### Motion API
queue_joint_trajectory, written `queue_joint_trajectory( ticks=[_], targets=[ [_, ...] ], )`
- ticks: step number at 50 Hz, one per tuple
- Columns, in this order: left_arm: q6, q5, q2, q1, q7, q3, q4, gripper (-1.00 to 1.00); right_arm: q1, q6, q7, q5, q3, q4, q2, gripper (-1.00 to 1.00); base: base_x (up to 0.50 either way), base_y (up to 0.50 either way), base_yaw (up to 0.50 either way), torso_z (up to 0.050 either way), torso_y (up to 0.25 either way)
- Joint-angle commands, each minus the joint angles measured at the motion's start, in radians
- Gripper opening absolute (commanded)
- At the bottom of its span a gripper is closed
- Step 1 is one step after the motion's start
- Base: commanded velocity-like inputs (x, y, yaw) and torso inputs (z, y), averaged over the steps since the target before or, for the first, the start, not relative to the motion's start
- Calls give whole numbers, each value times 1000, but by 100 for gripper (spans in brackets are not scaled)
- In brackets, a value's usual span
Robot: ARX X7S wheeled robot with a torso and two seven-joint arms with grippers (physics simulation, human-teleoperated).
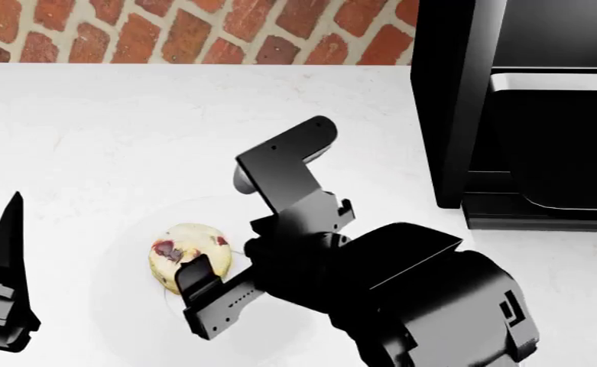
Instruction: Place the scone on the tray of the toaster oven.
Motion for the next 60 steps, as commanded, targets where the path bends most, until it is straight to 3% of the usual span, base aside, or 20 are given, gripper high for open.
queue_joint_trajectory(
  ticks=[1,60],
  targets=[
    [10,-3,3,6,0,5,-8,100,17,-8,-6,-6,-30,18,-6,100,0,0,0,0,0],
    [42,-5,-16,26,-11,13,-20,100,76,-181,-75,-52,-128,261,-62,100,0,0,0,0,0]
  ],
)
